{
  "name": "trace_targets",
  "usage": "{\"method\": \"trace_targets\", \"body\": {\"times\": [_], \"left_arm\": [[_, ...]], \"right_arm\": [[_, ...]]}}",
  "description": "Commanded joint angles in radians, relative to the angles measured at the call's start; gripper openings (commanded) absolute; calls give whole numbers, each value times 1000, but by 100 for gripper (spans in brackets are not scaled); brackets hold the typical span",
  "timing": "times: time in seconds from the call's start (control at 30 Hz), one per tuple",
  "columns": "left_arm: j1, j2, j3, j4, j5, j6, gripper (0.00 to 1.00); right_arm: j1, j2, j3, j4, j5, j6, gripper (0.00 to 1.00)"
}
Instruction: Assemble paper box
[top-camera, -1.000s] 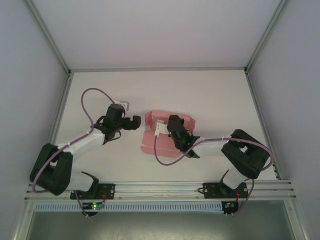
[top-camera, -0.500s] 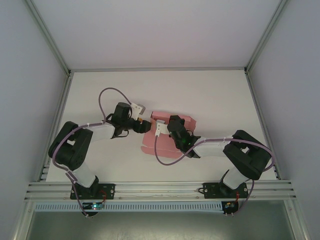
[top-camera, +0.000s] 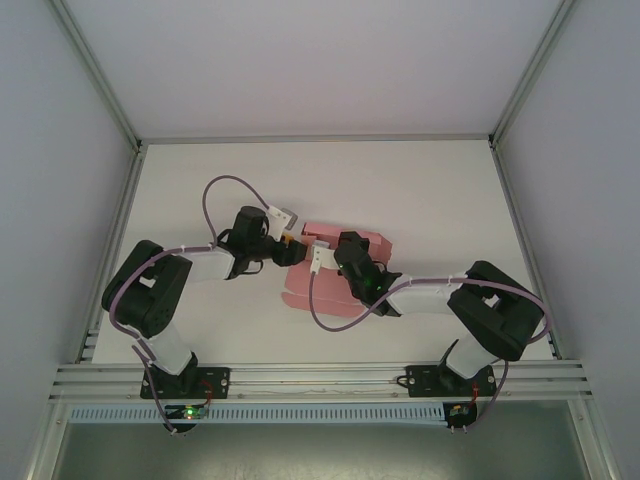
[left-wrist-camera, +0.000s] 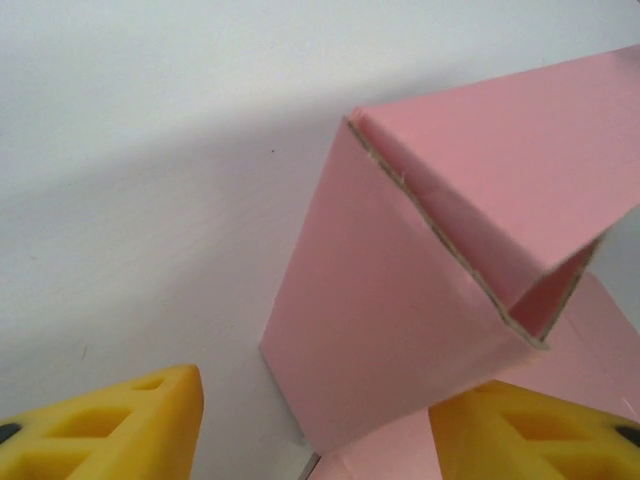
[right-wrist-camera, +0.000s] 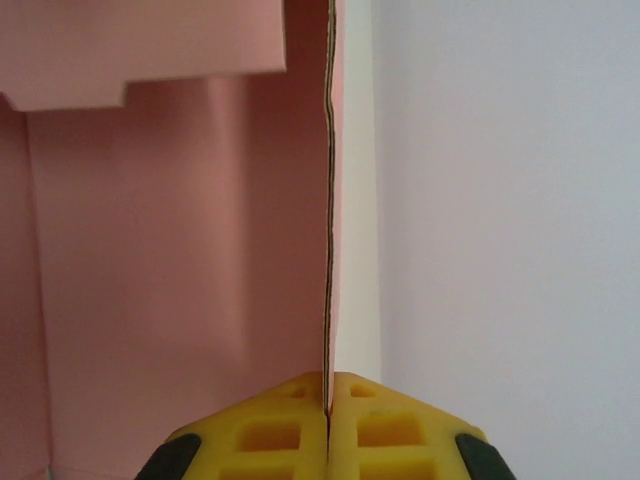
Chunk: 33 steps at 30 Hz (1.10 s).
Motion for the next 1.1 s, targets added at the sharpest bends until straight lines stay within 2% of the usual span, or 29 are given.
{"method": "trace_targets", "body": {"times": [0.0, 0.13, 0.3, 0.5, 0.57, 0.7, 0.87, 0.97, 1.07], "left_arm": [[-23, 20, 8, 107, -46, 26, 60], [-43, 22, -17, 186, -124, 4, 47], [-69, 31, -24, 198, -245, 9, 35], [-118, 46, -43, 195, -493, 11, 23], [-123, 57, -43, 191, -550, -11, 22], [-126, 95, -59, 218, -637, -51, 11], [-163, 125, -60, 213, -835, -53, 2], [-167, 133, -74, 224, -883, -81, 0], [-171, 149, -93, 230, -995, -110, 0]], "right_arm": [[29, 8, 0, -143, -66, 29, 0], [42, 2, -3, -166, -69, 51, 0], [44, -4, -4, -192, -57, 69, 0], [48, -20, -1, -213, -62, 92, 0], [48, -28, -2, -220, -65, 100, 0], [48, -31, -3, -242, -63, 114, 0], [48, -27, 11, -274, -55, 127, 0], [48, -29, 19, -309, -40, 142, 0], [48, -38, 25, -339, -36, 160, 0]]}}
